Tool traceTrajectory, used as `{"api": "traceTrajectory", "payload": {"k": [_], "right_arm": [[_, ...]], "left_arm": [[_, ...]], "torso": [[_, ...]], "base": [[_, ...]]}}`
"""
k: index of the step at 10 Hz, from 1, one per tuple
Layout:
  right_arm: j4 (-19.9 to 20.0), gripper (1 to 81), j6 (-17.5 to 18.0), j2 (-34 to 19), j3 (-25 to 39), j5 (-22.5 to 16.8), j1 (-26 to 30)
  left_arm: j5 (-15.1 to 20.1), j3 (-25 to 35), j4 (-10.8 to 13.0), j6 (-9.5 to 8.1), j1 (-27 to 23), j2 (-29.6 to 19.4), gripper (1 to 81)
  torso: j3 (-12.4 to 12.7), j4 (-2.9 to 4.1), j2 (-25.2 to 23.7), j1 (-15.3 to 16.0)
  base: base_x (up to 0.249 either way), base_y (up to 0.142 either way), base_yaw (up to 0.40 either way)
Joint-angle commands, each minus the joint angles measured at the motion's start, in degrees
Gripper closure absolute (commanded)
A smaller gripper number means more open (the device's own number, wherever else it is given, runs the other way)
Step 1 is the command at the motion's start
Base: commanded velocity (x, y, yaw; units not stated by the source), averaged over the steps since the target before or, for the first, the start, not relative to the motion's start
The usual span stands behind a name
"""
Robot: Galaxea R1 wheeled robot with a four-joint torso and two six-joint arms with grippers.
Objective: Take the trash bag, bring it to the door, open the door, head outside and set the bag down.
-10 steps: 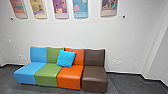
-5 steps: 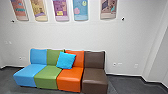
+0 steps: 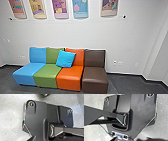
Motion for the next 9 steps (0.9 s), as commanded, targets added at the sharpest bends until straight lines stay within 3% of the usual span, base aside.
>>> {"api": "traceTrajectory", "payload": {"k": [1,4,5,7,9], "right_arm": [[0.24,1.0,0.12,-5.10,5.28,-3.46,2.24],[0.24,1.0,0.12,-10.11,11.70,-3.10,2.50],[0.33,1.0,0.12,-11.27,13.21,-3.10,2.50],[0.33,1.0,0.12,-13.82,16.46,-3.10,2.42],[0.33,1.0,0.12,-17.06,20.22,-3.02,2.32]], "left_arm": [[3.42,1.65,-2.68,-0.27,-4.77,-2.26,1.0],[4.22,4.11,-4.79,-0.27,-7.23,-4.64,1.0],[4.22,4.91,-4.97,-0.27,-7.76,-5.35,1.0],[4.31,5.26,-6.38,-0.27,-9.34,-6.22,1.0],[6.76,5.26,-6.99,-0.27,-11.72,-6.49,1.0]], "torso": [[-5.15,0.00,-5.47,3.52],[-10.80,0.00,-11.65,7.50],[-7.41,0.00,-13.62,8.74],[-9.03,0.00,-16.86,10.73],[-9.57,0.00,-20.57,13.11]], "base": [[0.000,0.000,0.000],[0.000,0.000,0.000],[0.000,0.000,0.000],[0.000,0.000,0.000],[0.000,0.000,0.000]]}}
